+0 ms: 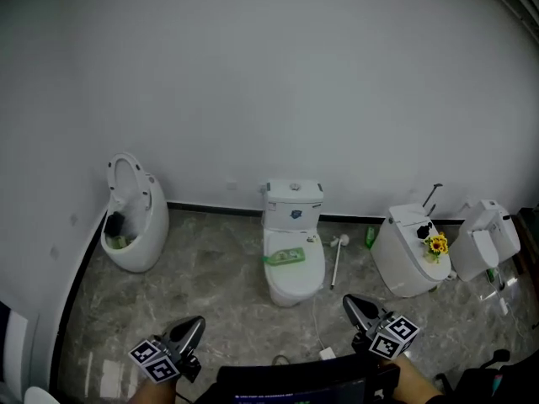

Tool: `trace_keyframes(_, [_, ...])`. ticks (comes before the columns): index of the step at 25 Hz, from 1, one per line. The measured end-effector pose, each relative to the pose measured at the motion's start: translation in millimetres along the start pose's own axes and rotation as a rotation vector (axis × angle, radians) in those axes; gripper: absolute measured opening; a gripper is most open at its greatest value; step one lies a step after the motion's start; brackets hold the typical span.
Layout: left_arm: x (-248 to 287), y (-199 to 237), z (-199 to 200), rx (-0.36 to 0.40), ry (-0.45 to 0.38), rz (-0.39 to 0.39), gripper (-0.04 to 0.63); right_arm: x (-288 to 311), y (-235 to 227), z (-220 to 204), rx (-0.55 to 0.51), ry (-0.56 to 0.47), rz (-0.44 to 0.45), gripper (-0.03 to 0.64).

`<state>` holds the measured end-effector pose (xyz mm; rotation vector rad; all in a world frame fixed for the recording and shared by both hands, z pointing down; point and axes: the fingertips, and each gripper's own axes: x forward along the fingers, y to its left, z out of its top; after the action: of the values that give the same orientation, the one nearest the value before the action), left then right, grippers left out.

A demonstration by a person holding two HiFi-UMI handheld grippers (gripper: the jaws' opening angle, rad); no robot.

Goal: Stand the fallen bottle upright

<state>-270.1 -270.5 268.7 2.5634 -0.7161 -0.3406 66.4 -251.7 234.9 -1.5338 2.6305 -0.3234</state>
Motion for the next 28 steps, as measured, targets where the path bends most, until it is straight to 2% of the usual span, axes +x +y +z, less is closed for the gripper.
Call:
trace_keyframes(4, [103.1, 39.6, 10.5, -0.038, -0.022, 0.077, 0.005, 58.7, -106.7, 24.0, 0.003, 0.032, 0.071, 0.026])
trace_keyframes(7, [187.1, 67.0, 16.4, -0.044, -0.031, 0.103, 0.003, 96.9, -180.6, 45.8, -0.007, 0.047, 0.12, 0.026])
trace_keyframes(10, [258.1, 93.5, 19.9, -0.058, -0.04, 0.099, 0.004, 129.4, -251.2, 54.6, 0.006, 0.037, 0.108, 0.026])
trace_keyframes(14, [328.8, 130.3, 21.4, -0.065, 0.009, 0.081, 0.005, 166.6, -310.3, 64.0, 0.02, 0.053, 0.105, 0.026])
trace_keyframes(17, [372.5, 179.4, 21.8, -0.107, 0.011, 0.074, 0.005, 202.1, -353.8, 64.5, 0.025, 0.056, 0.065, 0.026])
trace_keyframes(22, [446.4, 282.1, 37.2, -0.139, 0.042, 0.017, 0.005, 287.9, -406.2, 73.4, 0.013, 0.058, 0.008, 0.026])
trace_keyframes(25, [494.6, 348.7, 47.6, -0.172, 0.101, -0.017, 0.006, 340.4, -443.9, 86.8, 0.014, 0.049, -0.064, 0.026])
trace_keyframes(28, [544.6, 420.0, 42.5, -0.173, 0.174, -0.053, 0.027, 390.7, -491.8, 87.9, 0.022, 0.032, -0.138, 0.026])
